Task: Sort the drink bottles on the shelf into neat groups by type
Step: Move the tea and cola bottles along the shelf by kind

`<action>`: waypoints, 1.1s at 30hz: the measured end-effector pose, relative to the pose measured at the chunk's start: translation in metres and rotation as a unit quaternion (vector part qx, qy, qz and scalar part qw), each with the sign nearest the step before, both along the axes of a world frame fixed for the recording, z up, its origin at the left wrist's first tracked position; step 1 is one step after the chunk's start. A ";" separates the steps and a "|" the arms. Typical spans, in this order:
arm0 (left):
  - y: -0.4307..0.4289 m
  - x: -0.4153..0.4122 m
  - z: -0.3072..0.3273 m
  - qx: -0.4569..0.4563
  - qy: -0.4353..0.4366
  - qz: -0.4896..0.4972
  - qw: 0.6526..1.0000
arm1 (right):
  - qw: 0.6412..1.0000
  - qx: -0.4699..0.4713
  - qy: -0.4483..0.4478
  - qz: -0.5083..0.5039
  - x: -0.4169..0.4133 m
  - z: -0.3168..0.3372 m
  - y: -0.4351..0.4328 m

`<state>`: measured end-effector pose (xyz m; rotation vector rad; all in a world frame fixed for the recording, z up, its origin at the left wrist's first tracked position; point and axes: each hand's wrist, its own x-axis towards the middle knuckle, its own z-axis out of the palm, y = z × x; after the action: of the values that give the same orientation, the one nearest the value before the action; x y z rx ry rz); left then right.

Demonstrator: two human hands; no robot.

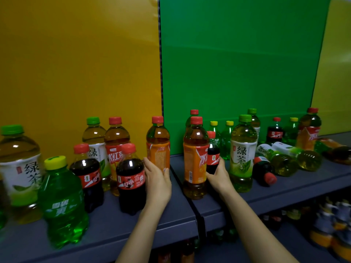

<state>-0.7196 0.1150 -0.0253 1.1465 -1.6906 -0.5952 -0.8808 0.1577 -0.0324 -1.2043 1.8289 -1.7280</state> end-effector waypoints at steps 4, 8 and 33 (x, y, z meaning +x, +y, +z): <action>0.015 0.008 -0.010 -0.014 0.011 -0.044 0.999 | 0.999 0.024 0.037 -0.015 0.006 0.004 0.017; 0.044 0.023 -0.021 -0.099 0.040 -0.062 0.992 | 0.995 0.035 0.092 -0.021 0.015 0.004 0.044; 0.131 -0.225 -0.022 -0.196 -0.082 -0.157 0.964 | 0.954 0.071 0.264 -0.124 -0.229 0.032 0.137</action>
<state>-0.9446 0.2457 -0.0478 0.6638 -2.0432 -0.3376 -1.1095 0.2943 -0.0003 -1.5377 2.4579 -1.4431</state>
